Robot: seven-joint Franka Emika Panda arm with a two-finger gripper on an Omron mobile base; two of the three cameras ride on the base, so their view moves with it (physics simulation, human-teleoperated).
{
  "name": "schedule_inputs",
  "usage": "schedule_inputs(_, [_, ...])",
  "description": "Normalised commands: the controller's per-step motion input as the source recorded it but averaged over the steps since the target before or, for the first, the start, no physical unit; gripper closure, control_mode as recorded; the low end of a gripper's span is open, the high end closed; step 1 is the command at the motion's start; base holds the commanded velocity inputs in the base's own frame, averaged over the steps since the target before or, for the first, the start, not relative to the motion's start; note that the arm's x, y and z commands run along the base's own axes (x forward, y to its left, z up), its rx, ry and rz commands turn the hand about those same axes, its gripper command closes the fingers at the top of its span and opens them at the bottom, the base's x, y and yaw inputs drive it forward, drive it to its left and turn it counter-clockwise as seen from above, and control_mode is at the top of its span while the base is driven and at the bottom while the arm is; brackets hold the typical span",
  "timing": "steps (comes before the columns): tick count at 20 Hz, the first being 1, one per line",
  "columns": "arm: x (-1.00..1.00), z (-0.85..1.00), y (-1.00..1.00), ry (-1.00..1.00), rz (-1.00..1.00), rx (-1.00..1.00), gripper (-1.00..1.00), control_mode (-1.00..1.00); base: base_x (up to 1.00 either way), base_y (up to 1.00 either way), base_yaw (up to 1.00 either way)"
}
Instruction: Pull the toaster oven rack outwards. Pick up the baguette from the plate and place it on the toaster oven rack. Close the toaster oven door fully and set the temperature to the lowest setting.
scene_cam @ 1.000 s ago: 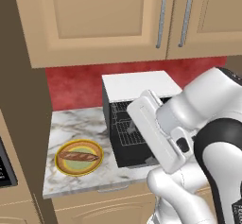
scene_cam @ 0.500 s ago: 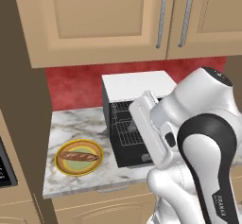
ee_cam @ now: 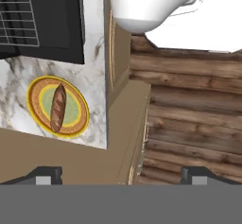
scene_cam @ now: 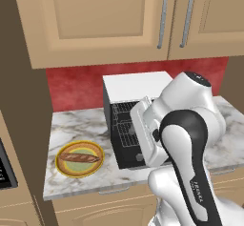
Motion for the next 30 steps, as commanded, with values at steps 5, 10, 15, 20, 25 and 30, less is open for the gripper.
schedule_inputs(5, [0.29,-0.34,0.0,0.04,-0.14,0.0,-1.0,-1.0,0.0,0.0,0.0])
schedule_inputs(10, [0.31,-0.26,0.0,0.04,-0.11,0.0,-1.0,-1.0,0.0,0.0,0.0])
schedule_inputs(15, [0.31,-0.07,0.08,0.07,-0.07,-0.03,-1.0,-1.0,0.0,0.0,0.0])
schedule_inputs(20, [0.28,-0.05,0.32,0.07,-0.06,-0.11,-1.0,-1.0,0.0,0.0,0.0])
schedule_inputs(25, [0.16,-0.12,0.34,0.04,-0.03,-0.15,-1.0,-1.0,0.0,0.0,0.0])
schedule_inputs(30, [0.13,-0.31,0.18,0.02,0.0,-0.16,-1.0,-1.0,0.0,0.0,0.0])
